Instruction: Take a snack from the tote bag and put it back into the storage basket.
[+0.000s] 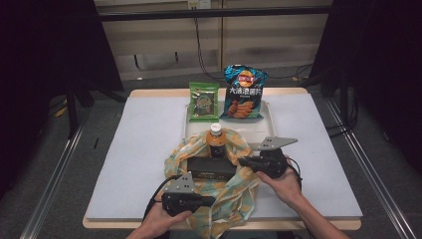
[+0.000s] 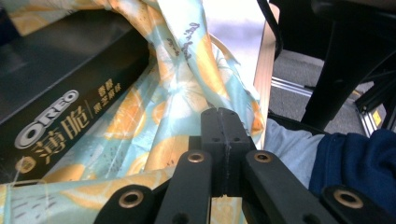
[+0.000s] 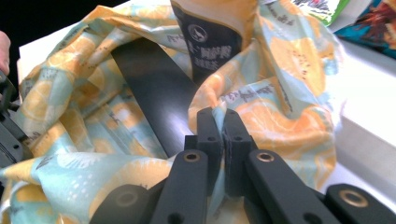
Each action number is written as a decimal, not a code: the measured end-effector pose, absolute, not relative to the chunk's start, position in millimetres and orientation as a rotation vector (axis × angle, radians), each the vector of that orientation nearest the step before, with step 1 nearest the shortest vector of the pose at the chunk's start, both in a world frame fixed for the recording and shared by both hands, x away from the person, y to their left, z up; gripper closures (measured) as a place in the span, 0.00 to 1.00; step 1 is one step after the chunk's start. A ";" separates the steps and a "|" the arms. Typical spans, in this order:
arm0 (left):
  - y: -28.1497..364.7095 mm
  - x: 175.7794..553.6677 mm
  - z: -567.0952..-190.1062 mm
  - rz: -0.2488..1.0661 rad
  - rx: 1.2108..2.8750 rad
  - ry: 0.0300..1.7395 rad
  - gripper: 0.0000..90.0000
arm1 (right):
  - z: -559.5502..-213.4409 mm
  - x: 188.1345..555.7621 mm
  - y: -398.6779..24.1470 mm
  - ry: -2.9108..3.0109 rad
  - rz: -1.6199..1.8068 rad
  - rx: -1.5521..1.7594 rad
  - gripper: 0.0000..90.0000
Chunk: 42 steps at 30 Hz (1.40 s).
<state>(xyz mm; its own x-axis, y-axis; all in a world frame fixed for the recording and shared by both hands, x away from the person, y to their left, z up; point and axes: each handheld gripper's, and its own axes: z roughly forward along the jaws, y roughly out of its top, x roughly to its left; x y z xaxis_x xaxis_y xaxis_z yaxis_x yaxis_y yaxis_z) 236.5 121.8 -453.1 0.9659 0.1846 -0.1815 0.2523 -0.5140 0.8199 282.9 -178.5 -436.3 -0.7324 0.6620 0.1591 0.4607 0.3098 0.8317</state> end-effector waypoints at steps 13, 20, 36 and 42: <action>114.7 242.2 -458.1 -0.080 2.163 0.283 1.00 | -452.2 276.5 -205.9 2.308 1.292 1.103 0.97; 110.5 243.7 -462.3 -0.099 2.180 0.276 1.00 | -468.5 280.4 -219.3 2.317 1.207 1.195 0.96; 141.0 248.2 -439.3 -0.011 2.030 0.345 0.93 | -483.4 290.2 -208.2 2.399 1.103 1.204 0.97; 153.3 259.9 -421.9 0.045 1.941 0.389 0.81 | -471.0 281.2 -214.3 2.365 1.235 1.162 0.77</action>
<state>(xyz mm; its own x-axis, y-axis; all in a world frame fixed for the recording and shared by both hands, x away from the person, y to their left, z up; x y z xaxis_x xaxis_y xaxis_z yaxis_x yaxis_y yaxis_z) 259.9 153.3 -421.9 0.9454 0.2897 -0.1491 0.2482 -0.3438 0.9057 281.2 -214.3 -471.0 -0.6588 0.7376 0.1480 0.5431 0.3302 0.7720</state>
